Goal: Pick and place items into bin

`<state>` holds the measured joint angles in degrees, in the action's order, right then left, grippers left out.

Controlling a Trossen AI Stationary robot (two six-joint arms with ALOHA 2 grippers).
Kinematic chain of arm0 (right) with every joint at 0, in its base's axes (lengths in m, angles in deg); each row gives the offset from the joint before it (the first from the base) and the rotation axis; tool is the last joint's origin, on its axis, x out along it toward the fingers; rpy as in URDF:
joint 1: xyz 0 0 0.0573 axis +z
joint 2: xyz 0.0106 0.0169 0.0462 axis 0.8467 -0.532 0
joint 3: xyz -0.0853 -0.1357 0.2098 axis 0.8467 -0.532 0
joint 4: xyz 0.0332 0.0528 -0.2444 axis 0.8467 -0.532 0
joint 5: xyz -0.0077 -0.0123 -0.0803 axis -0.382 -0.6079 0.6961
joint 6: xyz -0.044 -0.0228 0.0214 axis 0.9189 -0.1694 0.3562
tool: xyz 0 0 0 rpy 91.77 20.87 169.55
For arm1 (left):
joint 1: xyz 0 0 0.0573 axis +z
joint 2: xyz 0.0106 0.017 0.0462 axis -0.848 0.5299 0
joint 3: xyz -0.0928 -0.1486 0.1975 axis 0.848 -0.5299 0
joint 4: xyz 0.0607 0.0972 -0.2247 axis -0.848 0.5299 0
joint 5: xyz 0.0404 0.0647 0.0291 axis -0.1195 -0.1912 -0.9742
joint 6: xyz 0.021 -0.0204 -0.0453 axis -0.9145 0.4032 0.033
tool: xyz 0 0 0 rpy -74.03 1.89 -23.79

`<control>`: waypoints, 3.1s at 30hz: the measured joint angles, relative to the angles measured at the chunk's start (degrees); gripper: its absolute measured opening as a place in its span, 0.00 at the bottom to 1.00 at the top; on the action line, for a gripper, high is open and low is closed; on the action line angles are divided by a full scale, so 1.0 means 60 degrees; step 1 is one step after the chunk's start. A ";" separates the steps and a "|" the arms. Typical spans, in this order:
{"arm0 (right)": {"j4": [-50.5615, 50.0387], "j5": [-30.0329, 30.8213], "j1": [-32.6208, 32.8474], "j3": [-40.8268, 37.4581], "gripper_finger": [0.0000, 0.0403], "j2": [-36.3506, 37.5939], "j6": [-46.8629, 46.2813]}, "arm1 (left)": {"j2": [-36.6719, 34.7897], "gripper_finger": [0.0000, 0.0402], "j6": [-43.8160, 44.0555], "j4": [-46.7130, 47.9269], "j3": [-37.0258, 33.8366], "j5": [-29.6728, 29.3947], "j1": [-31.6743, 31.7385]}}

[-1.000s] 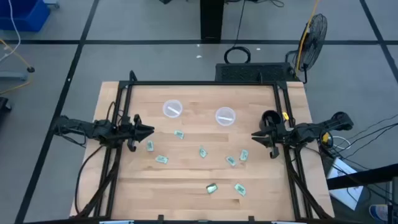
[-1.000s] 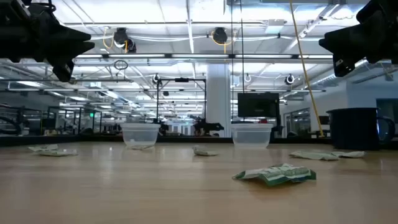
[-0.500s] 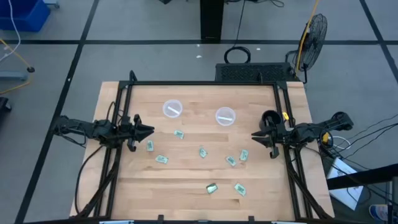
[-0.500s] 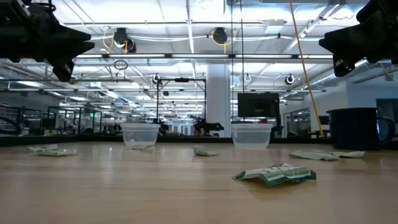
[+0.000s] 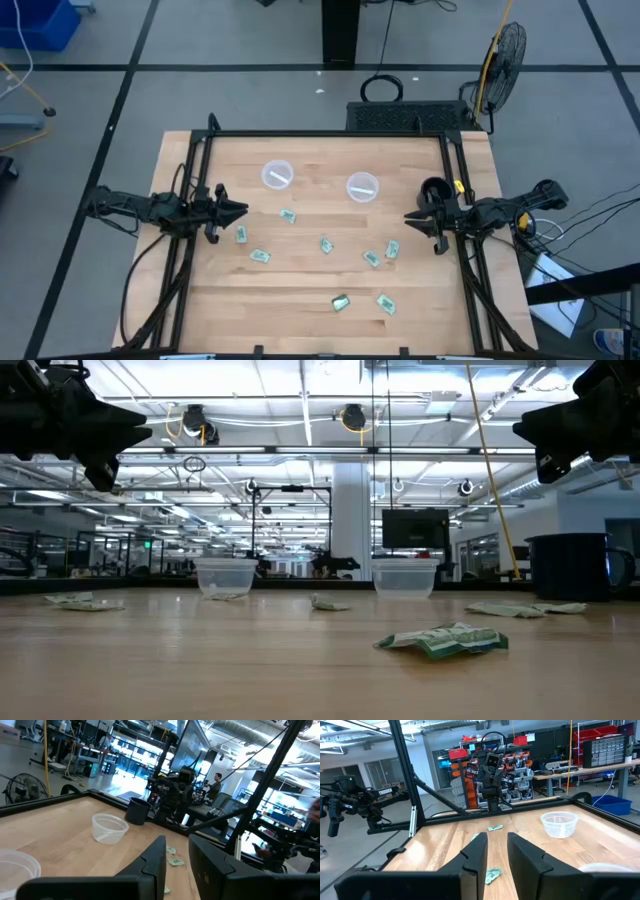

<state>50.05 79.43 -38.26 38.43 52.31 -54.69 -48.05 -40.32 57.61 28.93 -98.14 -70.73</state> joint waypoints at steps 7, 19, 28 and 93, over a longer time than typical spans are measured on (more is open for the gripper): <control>-0.0003 0.0000 0.0001 0.0000 0.17 0.0001 0.0001 | 0.0001 0.22 -0.0002 0.0002 0.0000 0.0000 -0.0002; 0.0000 0.0000 0.0003 0.0000 0.17 -0.0001 0.0001 | 0.0001 0.22 -0.0004 0.0001 0.0001 0.0000 -0.0004; -0.0002 0.0000 0.0002 0.0000 0.17 -0.0001 0.0001 | 0.0000 0.22 -0.0003 0.0000 0.0002 0.0000 -0.0004; 0.0000 0.0022 0.0000 0.0000 0.17 -0.0001 0.0001 | 0.0001 0.22 -0.1181 -0.1418 0.0880 -0.3268 0.0000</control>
<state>50.05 79.56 -38.26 38.43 52.30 -54.68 -48.04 -47.40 49.10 34.21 -117.74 -70.73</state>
